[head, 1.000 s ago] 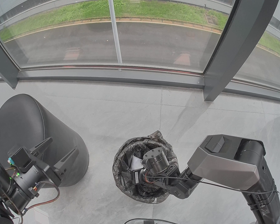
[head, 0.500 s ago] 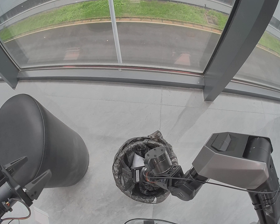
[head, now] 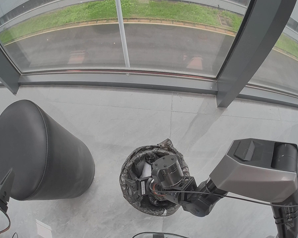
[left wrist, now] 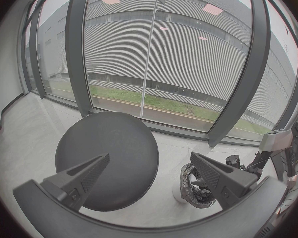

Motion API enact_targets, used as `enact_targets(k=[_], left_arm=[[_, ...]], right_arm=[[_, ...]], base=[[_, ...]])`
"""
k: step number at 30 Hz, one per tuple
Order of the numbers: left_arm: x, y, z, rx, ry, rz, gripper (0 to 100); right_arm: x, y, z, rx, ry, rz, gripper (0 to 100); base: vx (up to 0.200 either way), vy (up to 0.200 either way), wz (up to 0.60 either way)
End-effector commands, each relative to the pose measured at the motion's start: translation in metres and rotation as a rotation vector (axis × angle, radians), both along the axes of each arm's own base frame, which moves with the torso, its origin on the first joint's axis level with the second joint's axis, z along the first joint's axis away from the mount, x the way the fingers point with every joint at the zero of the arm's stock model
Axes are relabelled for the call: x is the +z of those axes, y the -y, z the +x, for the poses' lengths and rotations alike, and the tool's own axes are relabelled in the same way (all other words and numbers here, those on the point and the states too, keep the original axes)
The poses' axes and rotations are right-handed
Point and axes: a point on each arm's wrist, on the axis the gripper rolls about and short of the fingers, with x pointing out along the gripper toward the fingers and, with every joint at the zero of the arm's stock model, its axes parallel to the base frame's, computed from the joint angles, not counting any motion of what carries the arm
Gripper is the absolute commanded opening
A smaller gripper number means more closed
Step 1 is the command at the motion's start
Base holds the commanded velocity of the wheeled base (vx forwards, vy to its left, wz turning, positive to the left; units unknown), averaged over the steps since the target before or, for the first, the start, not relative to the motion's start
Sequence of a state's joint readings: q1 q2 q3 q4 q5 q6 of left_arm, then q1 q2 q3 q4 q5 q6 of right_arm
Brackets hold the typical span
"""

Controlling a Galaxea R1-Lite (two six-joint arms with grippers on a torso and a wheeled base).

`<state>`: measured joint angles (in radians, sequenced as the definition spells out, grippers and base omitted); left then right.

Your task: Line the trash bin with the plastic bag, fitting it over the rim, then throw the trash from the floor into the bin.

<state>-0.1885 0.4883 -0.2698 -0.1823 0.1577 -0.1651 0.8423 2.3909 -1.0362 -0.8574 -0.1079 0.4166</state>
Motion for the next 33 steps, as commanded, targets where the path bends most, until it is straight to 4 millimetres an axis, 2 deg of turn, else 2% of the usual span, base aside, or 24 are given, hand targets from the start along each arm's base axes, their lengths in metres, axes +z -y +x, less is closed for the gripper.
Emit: enact_targets(k=[1, 6, 17, 21, 27, 33], left_arm=[[-0.016, -0.001, -0.005, 0.019, -0.014, 0.001, 100], [-0.038, -0.002, -0.01, 0.025, -0.044, 0.005, 100], [-0.046, -0.004, -0.014, 0.113, -0.052, 0.015, 100], [-0.055, -0.005, -0.017, 0.165, -0.056, 0.022, 100], [-0.069, -0.006, -0.027, 0.209, -0.032, 0.036, 100], [-0.072, -0.005, -0.032, 0.26, -0.022, 0.082, 100]], right_arm=[[-0.024, -0.003, 0.011, -0.005, -0.018, -0.028, 100], [-0.029, 0.001, 0.027, -0.021, 0.008, -0.043, 100], [-0.05, 0.004, 0.035, -0.044, -0.021, -0.08, 100], [-0.055, 0.004, 0.035, -0.046, -0.024, -0.086, 100], [-0.047, 0.004, 0.035, -0.06, -0.003, -0.06, 100], [-0.01, 0.006, 0.028, -0.111, 0.132, 0.025, 100]], base=[[0.0, 0.0, 0.0], [0.0, 0.0, 0.0], [0.0, 0.0, 0.0], [0.0, 0.0, 0.0], [0.0, 0.0, 0.0], [0.0, 0.0, 0.0]])
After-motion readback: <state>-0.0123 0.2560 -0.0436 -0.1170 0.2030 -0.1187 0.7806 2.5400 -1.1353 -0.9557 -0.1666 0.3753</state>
